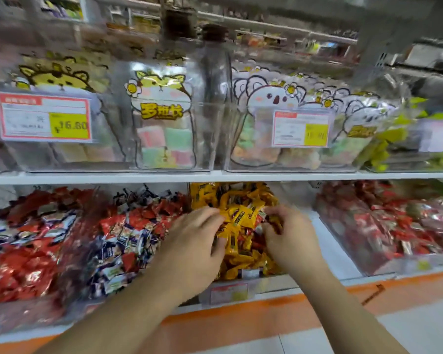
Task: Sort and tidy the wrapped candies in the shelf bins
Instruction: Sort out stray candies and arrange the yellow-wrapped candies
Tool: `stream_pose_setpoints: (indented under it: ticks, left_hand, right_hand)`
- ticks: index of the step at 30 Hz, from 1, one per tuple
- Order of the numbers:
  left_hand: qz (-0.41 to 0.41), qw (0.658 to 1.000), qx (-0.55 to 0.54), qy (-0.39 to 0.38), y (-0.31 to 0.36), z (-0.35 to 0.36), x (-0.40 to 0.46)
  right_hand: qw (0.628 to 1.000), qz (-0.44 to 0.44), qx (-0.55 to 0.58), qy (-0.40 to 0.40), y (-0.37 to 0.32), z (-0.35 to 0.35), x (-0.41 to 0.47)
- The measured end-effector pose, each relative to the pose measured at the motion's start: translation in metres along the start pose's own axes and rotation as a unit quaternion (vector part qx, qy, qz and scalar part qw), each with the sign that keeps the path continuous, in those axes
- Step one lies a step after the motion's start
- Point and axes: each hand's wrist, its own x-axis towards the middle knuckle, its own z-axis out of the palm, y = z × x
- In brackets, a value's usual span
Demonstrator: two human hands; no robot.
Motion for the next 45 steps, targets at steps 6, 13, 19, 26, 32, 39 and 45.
stream_pose_setpoints:
  ticks: [6,13,19,26,32,39,45]
  left_hand:
    - [0.012,0.999,0.034,-0.024,0.006,0.022,0.014]
    - [0.013,0.999,0.037,-0.028,0.005,0.026,0.013]
    - [0.015,0.999,0.026,-0.025,0.007,0.023,0.006]
    - [0.017,1.0,0.022,0.002,0.007,0.017,0.004]
    - [0.028,0.999,-0.018,0.034,0.02,0.015,0.015]
    - [0.008,1.0,-0.017,0.016,0.022,0.017,0.027]
    - [-0.027,0.999,0.006,0.029,0.013,0.008,0.021]
  right_hand:
    - [0.994,-0.039,-0.102,0.016,0.003,0.019,0.017]
    - [0.999,-0.008,-0.033,0.018,0.002,0.02,0.014]
    - [1.0,-0.006,0.003,0.018,0.0,0.017,0.008]
    - [0.996,0.033,0.085,0.008,0.002,0.004,0.009]
    - [0.975,0.045,0.214,-0.031,0.004,-0.031,0.004]
    - [0.939,-0.035,0.316,-0.132,-0.017,-0.04,-0.005]
    - [0.986,-0.042,0.135,-0.092,-0.007,-0.004,-0.001]
